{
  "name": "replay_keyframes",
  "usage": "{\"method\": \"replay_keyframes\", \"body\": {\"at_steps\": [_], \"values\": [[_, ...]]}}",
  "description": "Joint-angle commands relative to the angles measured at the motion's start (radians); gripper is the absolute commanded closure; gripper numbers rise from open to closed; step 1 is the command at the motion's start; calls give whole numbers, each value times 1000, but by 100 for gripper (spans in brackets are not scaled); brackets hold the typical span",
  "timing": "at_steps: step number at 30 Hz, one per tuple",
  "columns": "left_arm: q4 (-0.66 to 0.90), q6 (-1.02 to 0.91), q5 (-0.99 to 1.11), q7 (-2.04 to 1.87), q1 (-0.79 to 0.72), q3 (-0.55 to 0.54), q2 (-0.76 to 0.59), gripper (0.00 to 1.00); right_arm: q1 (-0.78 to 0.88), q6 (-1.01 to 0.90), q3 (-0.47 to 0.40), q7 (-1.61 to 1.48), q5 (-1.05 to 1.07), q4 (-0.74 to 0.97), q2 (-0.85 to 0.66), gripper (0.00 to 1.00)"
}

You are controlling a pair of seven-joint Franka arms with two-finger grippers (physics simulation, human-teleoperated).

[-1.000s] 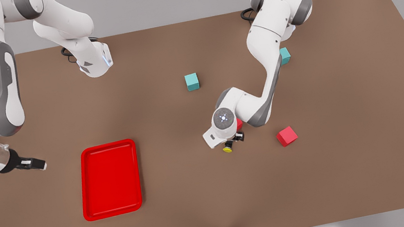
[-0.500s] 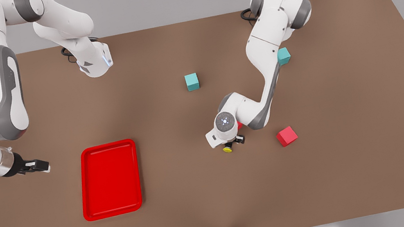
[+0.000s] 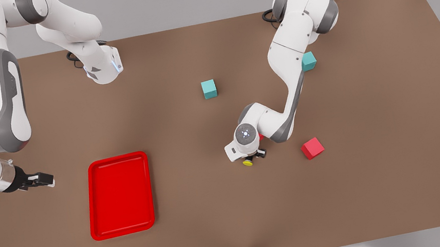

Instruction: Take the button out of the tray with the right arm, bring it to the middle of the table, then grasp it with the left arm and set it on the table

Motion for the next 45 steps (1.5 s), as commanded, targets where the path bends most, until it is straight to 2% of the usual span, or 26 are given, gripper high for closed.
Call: {"method": "replay_keyframes", "body": {"at_steps": [1, 5, 7, 15, 16, 19, 22, 23, 26, 30, 33, 38, 45], "values": [[1, 1, 3, 13, 0, 0, -2, 25, 0, -1, 0, -34, 1, 1, -1, 0], [1, -1, 1, 8, -3, 0, -4, 57, 0, -1, 0, -34, 1, 1, 0, 0], [3, -6, 0, 6, -6, 0, -8, 62, 0, -1, 0, -34, 1, 1, 0, 0], [187, -194, 4, -70, 2, 6, -19, 61, 0, -1, 0, -34, 1, 1, 0, 0], [224, -233, 1, -102, -6, 49, -19, 62, 0, -1, 0, -34, 1, 1, 0, 0], [290, -227, 4, -207, -8, 64, 1, 62, 0, 1, 0, -34, 1, 1, 2, 0], [297, -154, 6, -271, -11, 93, 21, 61, 0, 2, 0, -34, 1, 1, 4, 0], [302, -153, 6, -297, -47, 162, 21, 61, 0, 1, 0, -34, 1, 1, 4, 0], [300, -156, 16, -423, -89, 273, 19, 61, 2, -1, 0, -37, 1, 1, 4, 0], [291, -223, 27, -810, -155, 396, 12, 61, 8, 2, 0, -37, -3, 1, 13, 0], [290, -236, 49, -1026, -147, 419, 18, 61, 8, 4, 0, -37, -3, 1, 19, 0], [287, -210, 55, -1112, -179, 417, 55, 61, 8, 4, 0, -37, -3, -1, 19, 0], [299, -204, 300, -1477, -215, 437, 96, 61, 17, 4, 0, -37, -5, 1, 25, 0]]}}
